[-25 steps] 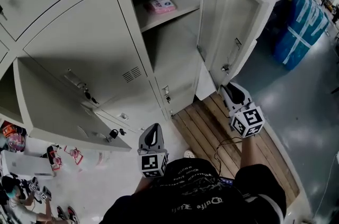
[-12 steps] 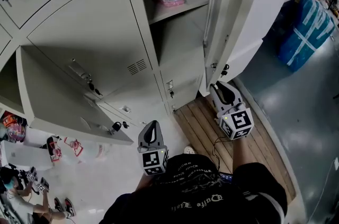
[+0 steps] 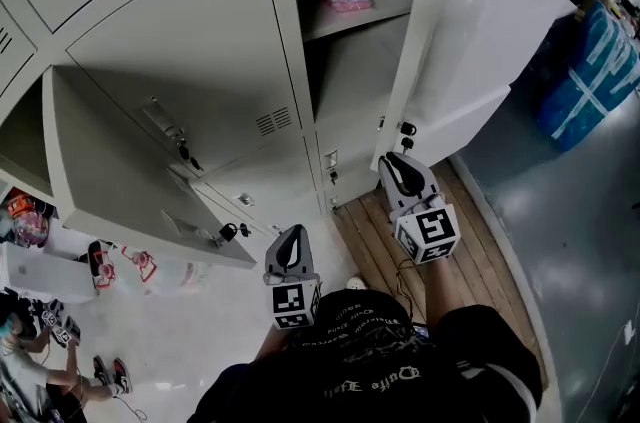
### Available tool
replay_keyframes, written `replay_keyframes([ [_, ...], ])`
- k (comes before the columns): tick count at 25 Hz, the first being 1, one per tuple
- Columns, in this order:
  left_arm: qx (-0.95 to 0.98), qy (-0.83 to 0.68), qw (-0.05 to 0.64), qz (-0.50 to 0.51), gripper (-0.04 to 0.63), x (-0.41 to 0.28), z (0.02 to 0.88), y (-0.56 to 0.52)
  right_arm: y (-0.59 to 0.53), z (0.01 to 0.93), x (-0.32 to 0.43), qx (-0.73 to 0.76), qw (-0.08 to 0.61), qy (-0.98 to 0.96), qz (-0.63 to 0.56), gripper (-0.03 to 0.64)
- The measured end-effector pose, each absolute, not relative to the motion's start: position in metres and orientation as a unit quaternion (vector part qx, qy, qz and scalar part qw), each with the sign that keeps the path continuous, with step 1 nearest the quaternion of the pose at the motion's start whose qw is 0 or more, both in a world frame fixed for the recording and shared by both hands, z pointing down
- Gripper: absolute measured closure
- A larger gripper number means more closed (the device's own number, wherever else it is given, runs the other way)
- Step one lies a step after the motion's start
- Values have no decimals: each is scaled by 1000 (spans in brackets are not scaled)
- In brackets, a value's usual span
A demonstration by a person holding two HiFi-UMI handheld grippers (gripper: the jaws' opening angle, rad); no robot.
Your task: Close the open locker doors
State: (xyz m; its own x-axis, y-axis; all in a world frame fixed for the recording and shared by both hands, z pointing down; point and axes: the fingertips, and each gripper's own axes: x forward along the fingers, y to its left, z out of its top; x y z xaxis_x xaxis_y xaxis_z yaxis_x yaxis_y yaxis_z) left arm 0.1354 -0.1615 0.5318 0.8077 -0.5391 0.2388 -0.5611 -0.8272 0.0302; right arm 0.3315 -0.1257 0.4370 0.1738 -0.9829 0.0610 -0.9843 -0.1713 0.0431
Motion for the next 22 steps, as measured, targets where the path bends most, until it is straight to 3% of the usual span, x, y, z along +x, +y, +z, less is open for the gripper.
replay_keyframes([
  [22,938,-333,52,84,588,137,519,-182,-241,437,312,726,47,-686,0,572],
])
